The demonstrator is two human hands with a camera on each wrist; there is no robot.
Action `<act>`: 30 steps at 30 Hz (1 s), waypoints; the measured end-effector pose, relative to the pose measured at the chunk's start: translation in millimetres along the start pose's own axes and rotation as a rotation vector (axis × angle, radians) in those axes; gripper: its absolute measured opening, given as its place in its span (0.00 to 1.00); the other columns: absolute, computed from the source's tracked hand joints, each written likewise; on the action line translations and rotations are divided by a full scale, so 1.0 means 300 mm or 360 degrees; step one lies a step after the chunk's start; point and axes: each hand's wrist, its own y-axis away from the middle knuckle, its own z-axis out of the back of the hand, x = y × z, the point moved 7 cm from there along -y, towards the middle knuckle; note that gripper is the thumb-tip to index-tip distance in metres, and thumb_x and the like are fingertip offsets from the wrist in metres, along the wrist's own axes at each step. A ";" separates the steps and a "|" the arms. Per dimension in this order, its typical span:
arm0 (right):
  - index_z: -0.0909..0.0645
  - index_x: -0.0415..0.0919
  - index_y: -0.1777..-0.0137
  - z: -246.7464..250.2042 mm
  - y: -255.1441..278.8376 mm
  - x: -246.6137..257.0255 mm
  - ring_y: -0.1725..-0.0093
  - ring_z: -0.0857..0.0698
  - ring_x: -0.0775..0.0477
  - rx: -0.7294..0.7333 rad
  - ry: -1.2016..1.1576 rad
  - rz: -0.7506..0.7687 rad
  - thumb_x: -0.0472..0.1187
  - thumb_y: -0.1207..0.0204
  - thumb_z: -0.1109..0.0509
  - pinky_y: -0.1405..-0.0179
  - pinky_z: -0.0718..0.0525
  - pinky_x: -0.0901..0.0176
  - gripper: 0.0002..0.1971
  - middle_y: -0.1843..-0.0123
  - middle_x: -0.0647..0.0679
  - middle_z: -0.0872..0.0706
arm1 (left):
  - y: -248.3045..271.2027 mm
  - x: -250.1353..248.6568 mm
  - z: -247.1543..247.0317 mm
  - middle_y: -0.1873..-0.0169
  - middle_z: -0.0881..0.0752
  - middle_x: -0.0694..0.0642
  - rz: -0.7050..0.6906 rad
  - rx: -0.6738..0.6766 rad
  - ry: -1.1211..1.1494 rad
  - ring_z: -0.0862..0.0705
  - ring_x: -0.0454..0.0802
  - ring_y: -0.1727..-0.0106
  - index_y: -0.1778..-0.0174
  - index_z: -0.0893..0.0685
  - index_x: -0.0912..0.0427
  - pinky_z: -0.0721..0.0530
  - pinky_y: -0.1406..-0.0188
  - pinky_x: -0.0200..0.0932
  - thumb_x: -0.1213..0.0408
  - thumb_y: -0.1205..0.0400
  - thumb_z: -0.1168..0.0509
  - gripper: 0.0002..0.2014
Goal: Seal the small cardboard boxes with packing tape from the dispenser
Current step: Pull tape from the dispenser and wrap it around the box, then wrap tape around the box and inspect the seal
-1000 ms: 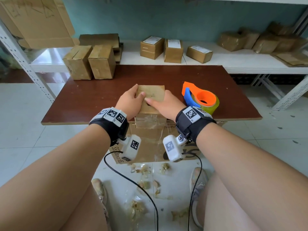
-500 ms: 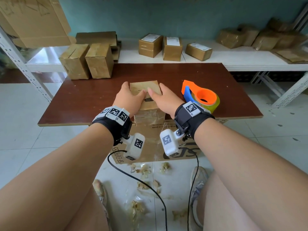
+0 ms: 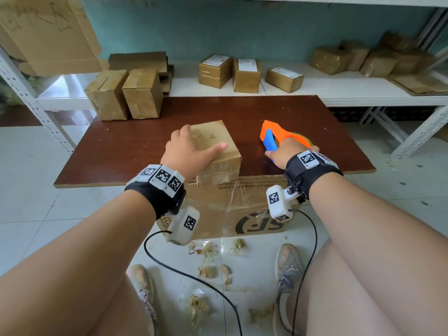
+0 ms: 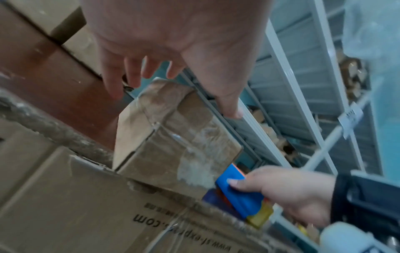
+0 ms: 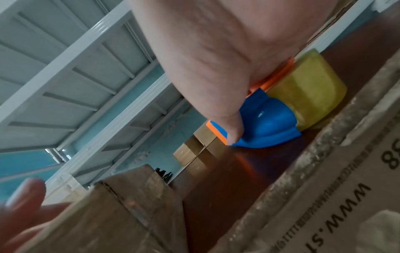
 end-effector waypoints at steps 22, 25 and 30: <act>0.21 0.34 0.36 0.120 0.083 0.123 0.50 0.17 0.36 -0.0121 -0.1008 0.0195 0.49 0.08 0.39 0.52 0.24 0.48 0.17 0.45 0.40 0.18 | 0.078 -0.064 -0.081 0.26 0.26 0.48 -0.0539 -0.0261 -0.0621 0.33 0.59 0.20 0.26 0.24 0.47 0.12 0.50 0.53 0.31 0.33 0.19 0.43; 0.19 0.37 0.49 0.160 0.112 0.115 0.49 0.10 0.37 -0.0228 -0.1414 0.0159 0.50 0.17 0.35 0.52 0.13 0.43 0.15 0.51 0.43 0.10 | 0.076 -0.076 -0.084 0.26 0.26 0.50 -0.0499 -0.0235 -0.0643 0.32 0.60 0.21 0.27 0.25 0.47 0.12 0.41 0.60 0.32 0.32 0.19 0.42; 0.35 0.45 0.70 0.240 0.214 0.108 0.81 0.32 0.53 -0.0490 -0.1432 0.0344 0.61 0.19 0.28 0.75 0.33 0.59 0.28 0.83 0.54 0.32 | 0.070 -0.114 -0.066 0.23 0.25 0.50 -0.0424 -0.0070 -0.0553 0.32 0.60 0.17 0.23 0.22 0.47 0.26 0.21 0.66 0.27 0.31 0.22 0.44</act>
